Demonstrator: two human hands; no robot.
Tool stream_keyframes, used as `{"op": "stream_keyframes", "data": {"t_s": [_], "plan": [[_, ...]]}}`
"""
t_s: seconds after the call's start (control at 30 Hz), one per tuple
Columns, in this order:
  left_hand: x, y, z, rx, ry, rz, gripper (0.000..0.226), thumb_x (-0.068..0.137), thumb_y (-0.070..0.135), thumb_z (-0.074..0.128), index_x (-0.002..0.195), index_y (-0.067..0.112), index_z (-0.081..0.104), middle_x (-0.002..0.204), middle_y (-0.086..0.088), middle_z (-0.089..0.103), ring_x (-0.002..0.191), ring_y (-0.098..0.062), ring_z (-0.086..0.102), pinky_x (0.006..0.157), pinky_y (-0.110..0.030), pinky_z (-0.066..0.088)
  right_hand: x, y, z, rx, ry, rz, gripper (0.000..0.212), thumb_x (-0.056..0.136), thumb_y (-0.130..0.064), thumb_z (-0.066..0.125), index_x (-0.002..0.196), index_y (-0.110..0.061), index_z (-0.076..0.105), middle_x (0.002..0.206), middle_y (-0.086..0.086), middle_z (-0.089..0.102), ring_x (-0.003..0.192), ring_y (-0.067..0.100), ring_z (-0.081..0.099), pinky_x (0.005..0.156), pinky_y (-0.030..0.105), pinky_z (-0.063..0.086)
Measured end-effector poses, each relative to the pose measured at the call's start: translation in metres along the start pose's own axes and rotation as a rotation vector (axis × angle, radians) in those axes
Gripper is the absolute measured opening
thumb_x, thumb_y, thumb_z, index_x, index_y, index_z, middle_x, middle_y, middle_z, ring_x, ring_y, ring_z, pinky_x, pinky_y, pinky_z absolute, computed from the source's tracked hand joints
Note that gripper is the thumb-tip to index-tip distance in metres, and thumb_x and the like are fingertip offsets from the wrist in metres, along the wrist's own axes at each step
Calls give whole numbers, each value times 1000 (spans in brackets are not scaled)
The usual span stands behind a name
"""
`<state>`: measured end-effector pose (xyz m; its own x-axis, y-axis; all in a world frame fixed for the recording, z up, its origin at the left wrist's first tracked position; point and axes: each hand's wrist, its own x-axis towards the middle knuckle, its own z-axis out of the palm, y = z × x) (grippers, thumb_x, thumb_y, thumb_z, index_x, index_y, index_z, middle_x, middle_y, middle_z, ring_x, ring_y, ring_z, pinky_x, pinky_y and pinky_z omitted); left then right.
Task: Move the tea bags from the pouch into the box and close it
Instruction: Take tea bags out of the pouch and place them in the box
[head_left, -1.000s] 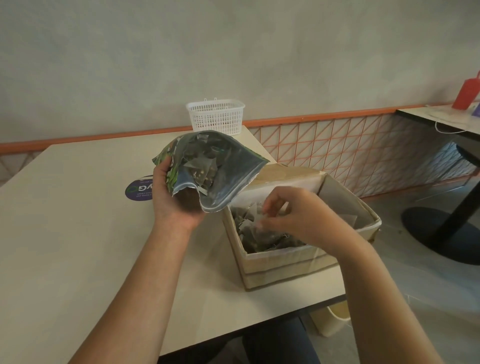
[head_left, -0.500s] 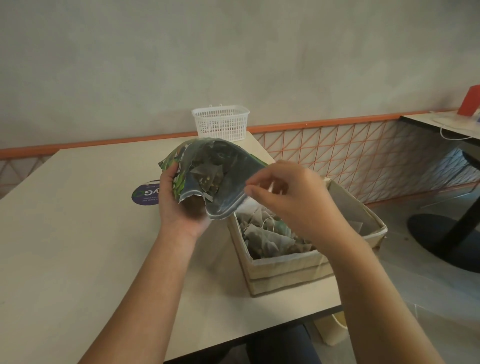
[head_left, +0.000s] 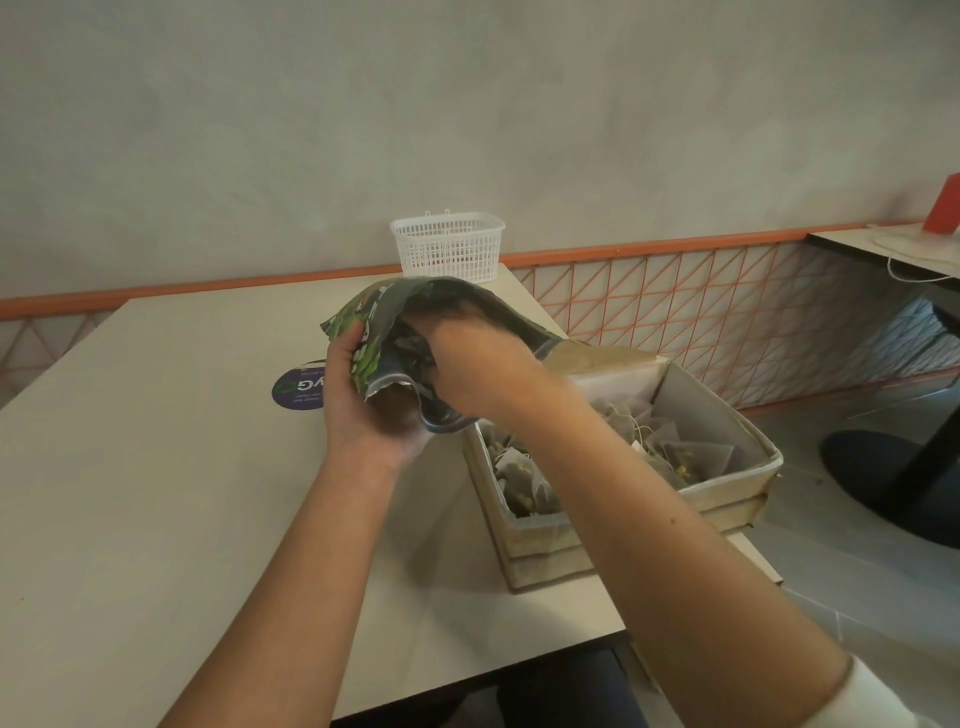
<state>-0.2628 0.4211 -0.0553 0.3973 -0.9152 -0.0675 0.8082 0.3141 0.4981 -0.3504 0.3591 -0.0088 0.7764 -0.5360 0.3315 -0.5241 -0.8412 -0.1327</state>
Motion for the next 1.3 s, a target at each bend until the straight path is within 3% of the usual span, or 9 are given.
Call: {"op": "stream_keyframes", "data": {"t_s": [0.23,0.37,0.47,0.7,0.83,0.9,1.0,1.1,1.3], "plan": [[-1,0,-4,37,-9,48,41,92,46,52,78,19,80,97,-3,74,89,-23,71,102,-39,45,-17,6,2,13,80,-20,30,89,-31,62,112,-14,65,126,4,48,110,23,50,84,31,46],[0,1,-6,51,2,48,43,92,48,51,78,20,80,97,-4,74,88,-23,71,96,-38,48,-33,12,-3,220,93,-54,14,81,-24,68,92,-20,60,100,-5,59,88,16,56,71,28,49],[2,3,-6,62,-7,38,43,92,48,50,84,18,80,103,-6,72,95,-25,69,96,-38,48,-48,17,-8,400,154,-48,15,84,-15,66,92,-21,55,87,-7,63,80,14,61,70,34,55],[5,-1,-7,36,-33,29,38,93,46,51,87,20,79,108,-5,72,105,-27,66,106,-43,44,-77,34,-26,829,372,48,19,85,-5,68,96,-17,56,87,-9,63,77,2,62,68,16,51],[6,-1,-7,38,-94,32,38,94,45,48,93,20,77,114,-5,68,115,-29,60,109,-45,41,-88,46,-36,989,494,143,28,86,-12,69,108,-17,52,94,1,67,76,21,63,59,24,50],[7,-1,-7,32,-111,43,37,93,45,48,94,20,76,114,-5,67,118,-30,57,112,-47,37,-91,54,-37,1004,542,189,28,86,-14,69,110,-17,54,95,3,68,80,28,63,63,31,51],[8,-1,-7,41,-129,38,38,94,46,48,95,20,76,117,-5,66,120,-31,56,113,-48,35,-92,61,-30,917,460,277,22,85,-18,69,103,-20,55,93,-3,68,79,22,64,62,23,52],[7,-1,-7,46,-122,7,38,93,47,50,94,20,77,116,-5,67,121,-30,58,110,-47,39,-93,60,-19,857,310,346,19,85,-23,70,94,-24,53,84,-2,68,75,24,65,61,28,55],[8,3,-12,29,-113,16,36,93,48,50,107,22,71,124,-4,63,137,-28,47,112,-47,37,-91,56,-11,828,337,373,17,86,-27,69,88,-21,53,81,2,65,67,16,62,58,22,51]]}}
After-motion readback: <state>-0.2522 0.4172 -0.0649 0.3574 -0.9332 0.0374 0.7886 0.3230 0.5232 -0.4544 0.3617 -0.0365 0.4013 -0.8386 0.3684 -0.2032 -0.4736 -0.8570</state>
